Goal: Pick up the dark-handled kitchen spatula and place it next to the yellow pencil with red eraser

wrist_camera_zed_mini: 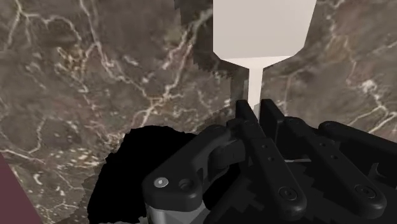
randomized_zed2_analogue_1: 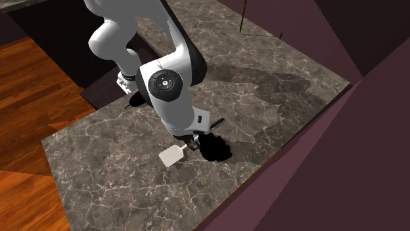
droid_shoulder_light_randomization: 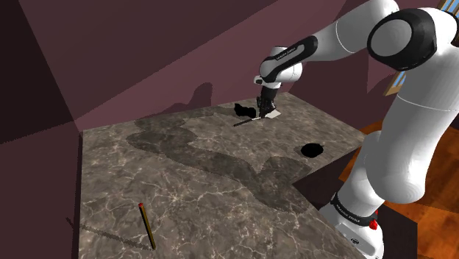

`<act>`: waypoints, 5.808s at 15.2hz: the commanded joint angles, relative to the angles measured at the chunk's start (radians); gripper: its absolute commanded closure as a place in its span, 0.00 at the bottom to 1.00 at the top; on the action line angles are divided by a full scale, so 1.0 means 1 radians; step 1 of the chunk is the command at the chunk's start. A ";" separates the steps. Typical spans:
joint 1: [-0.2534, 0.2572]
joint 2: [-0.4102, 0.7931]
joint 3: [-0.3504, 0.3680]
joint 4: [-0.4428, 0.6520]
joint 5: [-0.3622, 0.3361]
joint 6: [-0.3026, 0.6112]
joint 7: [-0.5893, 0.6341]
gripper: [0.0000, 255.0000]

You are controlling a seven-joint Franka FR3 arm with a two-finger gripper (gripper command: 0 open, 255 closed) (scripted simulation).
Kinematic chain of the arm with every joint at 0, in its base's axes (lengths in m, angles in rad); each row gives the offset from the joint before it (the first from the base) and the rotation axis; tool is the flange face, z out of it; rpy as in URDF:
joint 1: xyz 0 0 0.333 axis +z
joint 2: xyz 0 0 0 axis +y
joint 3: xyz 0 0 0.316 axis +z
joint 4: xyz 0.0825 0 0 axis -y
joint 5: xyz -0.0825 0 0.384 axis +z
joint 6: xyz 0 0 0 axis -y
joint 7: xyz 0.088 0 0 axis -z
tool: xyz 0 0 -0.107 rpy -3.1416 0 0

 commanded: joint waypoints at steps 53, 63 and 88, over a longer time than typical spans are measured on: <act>0.085 -0.341 0.139 0.301 -0.214 -0.573 0.343 1.00; 0.160 -0.453 0.324 0.174 -0.213 -0.556 0.609 1.00; 0.367 -0.292 0.695 0.283 -0.119 -0.495 1.156 1.00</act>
